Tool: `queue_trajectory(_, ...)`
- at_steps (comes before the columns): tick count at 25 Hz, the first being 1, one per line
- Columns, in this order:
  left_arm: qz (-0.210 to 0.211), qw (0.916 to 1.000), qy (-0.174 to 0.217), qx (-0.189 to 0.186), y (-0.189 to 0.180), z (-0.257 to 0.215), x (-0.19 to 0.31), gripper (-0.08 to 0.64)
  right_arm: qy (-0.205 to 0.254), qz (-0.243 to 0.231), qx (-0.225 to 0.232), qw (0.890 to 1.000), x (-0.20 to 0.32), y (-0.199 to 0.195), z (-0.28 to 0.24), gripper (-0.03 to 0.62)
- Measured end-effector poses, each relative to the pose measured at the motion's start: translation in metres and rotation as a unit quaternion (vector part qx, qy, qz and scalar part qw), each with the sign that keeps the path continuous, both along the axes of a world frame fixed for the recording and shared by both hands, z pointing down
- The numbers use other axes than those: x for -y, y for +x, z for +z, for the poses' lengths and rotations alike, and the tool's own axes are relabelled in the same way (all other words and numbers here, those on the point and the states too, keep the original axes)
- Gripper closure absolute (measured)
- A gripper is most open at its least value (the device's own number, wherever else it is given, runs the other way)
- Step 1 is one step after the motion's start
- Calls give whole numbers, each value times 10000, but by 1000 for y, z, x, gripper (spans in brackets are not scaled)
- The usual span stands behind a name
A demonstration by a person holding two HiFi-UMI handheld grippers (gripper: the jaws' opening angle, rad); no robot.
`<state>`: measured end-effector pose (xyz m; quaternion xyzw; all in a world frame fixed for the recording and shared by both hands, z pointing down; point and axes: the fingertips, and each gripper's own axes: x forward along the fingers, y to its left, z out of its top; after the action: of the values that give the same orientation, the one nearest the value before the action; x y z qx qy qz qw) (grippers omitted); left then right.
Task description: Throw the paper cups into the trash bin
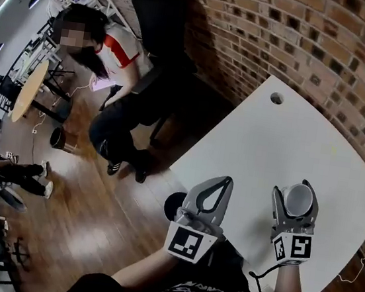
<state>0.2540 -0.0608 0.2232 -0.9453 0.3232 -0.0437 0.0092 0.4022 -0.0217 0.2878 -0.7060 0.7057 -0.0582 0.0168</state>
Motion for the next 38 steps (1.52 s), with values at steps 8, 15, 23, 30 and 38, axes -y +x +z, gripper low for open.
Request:
queue_trajectory(8, -298, 9993, 100, -224, -33, -25, -4, 554, 134, -261, 129, 9995, 9, -29, -19, 239)
queue_trajectory(15, -659, 9969, 204, -389, -96, -30, -11, 554, 298, -770, -93, 9965, 18, -91, -40, 238)
queue_trajectory(23, -1409, 9880, 257, -577, -230, -34, -23, 555, 449, -1443, -368, 9878, 17, -216, -70, 239)
queue_trajectory(30, -2151, 9754, 338, -330, -368, -21, -45, 555, 371, -1766, 94, 9835, 11, -334, -60, 239)
queue_trajectory(38, -2715, 9623, 13, -162, -473, 21, -56, 555, 172, -2142, -29, 9766, 9, -434, -37, 238)
